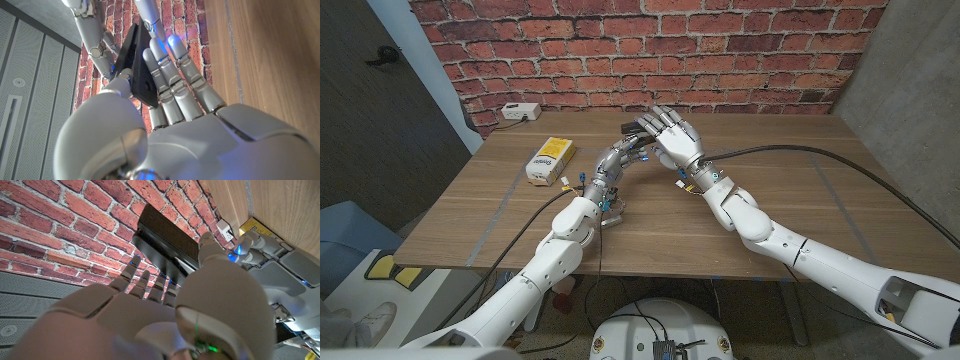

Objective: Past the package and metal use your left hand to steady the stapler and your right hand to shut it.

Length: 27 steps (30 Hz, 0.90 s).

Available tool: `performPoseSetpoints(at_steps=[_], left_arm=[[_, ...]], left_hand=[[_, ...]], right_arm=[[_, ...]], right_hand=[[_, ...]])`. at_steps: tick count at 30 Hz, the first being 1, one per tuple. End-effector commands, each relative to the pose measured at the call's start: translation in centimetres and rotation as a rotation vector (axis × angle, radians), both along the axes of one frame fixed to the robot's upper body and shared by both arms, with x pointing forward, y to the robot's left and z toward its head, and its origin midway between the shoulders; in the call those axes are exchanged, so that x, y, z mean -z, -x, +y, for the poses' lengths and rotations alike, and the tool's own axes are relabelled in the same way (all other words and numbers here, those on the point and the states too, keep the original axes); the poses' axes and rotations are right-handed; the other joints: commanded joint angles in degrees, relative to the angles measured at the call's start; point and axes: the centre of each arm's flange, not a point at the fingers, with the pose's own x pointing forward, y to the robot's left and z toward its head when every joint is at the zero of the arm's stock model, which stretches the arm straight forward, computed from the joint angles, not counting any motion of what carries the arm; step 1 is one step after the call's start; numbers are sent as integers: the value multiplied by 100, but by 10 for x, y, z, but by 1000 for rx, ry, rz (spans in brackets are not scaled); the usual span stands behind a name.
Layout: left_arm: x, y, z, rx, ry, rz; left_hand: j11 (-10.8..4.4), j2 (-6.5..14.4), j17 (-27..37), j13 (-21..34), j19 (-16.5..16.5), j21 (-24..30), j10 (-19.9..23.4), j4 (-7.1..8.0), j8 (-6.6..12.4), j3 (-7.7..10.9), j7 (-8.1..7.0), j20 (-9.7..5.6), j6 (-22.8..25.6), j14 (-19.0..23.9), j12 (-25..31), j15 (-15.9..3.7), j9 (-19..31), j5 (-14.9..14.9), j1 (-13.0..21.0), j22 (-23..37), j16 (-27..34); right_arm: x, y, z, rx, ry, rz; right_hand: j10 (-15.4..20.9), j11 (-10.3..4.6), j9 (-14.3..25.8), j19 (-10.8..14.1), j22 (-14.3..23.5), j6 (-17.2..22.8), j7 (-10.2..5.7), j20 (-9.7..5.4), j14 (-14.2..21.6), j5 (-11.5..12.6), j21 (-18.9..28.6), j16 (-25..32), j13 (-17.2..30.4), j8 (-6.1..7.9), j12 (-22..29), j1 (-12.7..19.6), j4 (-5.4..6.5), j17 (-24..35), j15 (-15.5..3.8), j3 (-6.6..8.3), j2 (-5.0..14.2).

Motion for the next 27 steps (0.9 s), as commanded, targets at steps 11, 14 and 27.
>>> performPoseSetpoints(at_steps=[11, 14, 27], left_arm=[[0, 2, -2, 3, -4, -2], [1, 3, -3, 3, -4, -2], [1, 6, -1, 0, -3, -6]], left_hand=[[-239, 494, 25, 33, -41, 73, 212, -5, -28, 39, 288, -270, 347, 24, -22, -101, 6, 51, 434, 15, 43], [-238, 492, 29, 38, -45, 81, 217, -8, -33, 40, 290, -272, 349, 24, -21, -102, 6, 51, 433, 14, 45], [-238, 489, 33, 44, -60, 115, 227, -20, -51, 40, 288, -271, 367, 30, -27, -104, -1, 49, 435, 9, 47]], right_arm=[[3, -2, 1, -24, -20, -11], [3, -1, 1, -39, -25, -17], [5, 0, 0, -84, -33, -14]], right_hand=[[677, -187, -32, 196, 8, 469, -187, -125, 282, 65, -114, 151, 41, 183, 212, 281, -3, -122, -887, 128, 105], [849, -240, -38, 262, 8, 655, -240, -158, 396, 73, -142, 204, 57, 243, 262, 342, 4, -160, -959, 139, 130], [1422, -378, -60, 440, 12, 1246, -329, -201, 651, 85, -234, 349, 113, 395, 454, 350, 84, -223, -1006, 92, 235]])
